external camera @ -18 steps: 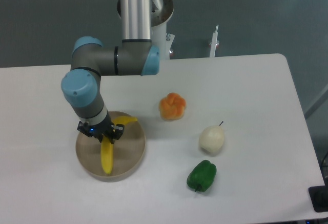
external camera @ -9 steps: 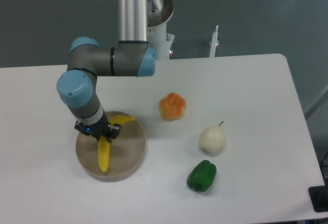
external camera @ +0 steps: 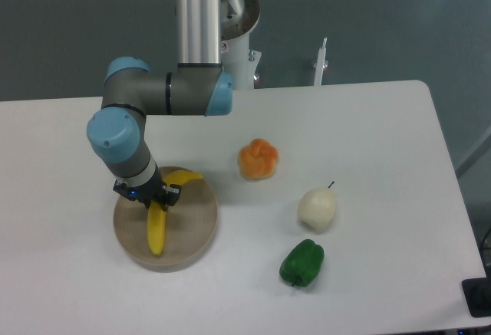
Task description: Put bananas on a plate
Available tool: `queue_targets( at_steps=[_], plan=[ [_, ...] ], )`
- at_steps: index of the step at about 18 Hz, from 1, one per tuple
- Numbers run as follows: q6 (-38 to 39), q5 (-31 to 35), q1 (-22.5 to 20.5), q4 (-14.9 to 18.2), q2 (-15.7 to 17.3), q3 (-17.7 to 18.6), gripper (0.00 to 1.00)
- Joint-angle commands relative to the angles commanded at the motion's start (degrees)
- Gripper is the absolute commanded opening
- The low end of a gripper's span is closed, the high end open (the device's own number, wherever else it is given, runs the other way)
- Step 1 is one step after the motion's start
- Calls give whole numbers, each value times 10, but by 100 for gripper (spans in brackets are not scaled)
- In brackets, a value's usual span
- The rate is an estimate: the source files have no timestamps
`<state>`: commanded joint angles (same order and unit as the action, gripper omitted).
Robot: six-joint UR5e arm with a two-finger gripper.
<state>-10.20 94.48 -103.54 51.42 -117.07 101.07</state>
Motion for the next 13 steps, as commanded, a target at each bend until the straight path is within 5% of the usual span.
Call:
queue_targets(
  at_steps=[7,11,13],
  plan=[
    [-1,12,-1,0,7,0,65],
    [-1,11,-6,1,23,-8,100],
    [-1,12,-16,2,34,-11,100]
  ],
)
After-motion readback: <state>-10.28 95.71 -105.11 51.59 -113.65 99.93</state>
